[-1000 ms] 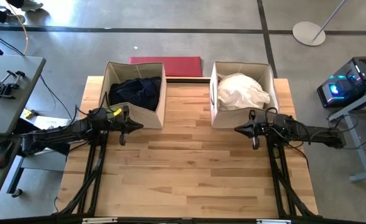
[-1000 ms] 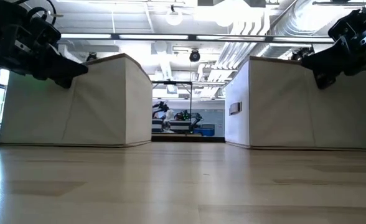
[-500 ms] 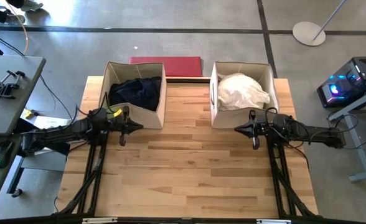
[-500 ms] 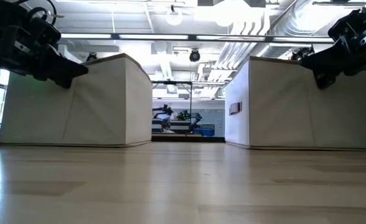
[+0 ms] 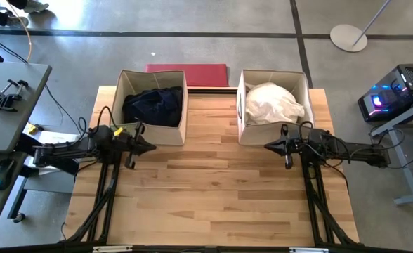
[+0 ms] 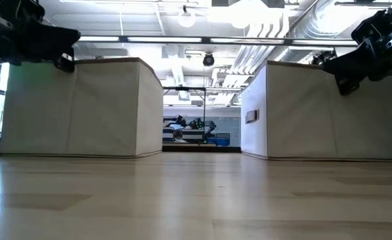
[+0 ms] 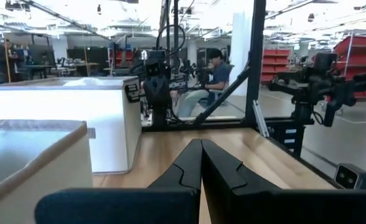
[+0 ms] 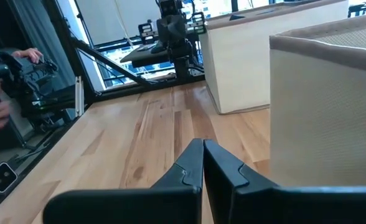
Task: Sort clothes
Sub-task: Return to Home Position
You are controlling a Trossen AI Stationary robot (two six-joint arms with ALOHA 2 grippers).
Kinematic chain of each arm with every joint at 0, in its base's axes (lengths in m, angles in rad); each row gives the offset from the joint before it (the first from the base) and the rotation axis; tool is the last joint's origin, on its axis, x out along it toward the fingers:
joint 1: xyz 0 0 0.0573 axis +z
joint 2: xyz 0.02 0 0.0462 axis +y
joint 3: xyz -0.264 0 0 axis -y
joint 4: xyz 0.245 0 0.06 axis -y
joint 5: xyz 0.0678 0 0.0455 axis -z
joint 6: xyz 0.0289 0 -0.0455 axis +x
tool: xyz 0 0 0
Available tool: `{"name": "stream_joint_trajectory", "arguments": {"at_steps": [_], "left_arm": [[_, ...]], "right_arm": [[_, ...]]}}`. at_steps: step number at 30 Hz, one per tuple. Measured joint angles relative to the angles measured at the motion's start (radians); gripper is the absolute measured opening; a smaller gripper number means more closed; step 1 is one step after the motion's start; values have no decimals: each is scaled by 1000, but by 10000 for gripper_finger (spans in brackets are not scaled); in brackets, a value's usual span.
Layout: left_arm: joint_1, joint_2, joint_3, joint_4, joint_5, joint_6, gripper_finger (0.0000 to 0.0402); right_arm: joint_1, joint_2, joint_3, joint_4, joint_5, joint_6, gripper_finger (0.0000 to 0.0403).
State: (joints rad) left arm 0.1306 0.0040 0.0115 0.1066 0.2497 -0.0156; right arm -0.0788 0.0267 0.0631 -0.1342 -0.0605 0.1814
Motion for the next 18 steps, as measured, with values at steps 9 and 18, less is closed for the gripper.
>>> {"name": "stream_joint_trajectory", "arguments": {"at_steps": [9, 18], "left_arm": [[-15, 0, 0, -99, -269, -156, 0], [-84, 0, 0, -100, -242, 0, 0]], "right_arm": [[0, 0, 0, 0, -1, 0, 0], [0, 0, 0, -1, -2, 0, 0]]}}
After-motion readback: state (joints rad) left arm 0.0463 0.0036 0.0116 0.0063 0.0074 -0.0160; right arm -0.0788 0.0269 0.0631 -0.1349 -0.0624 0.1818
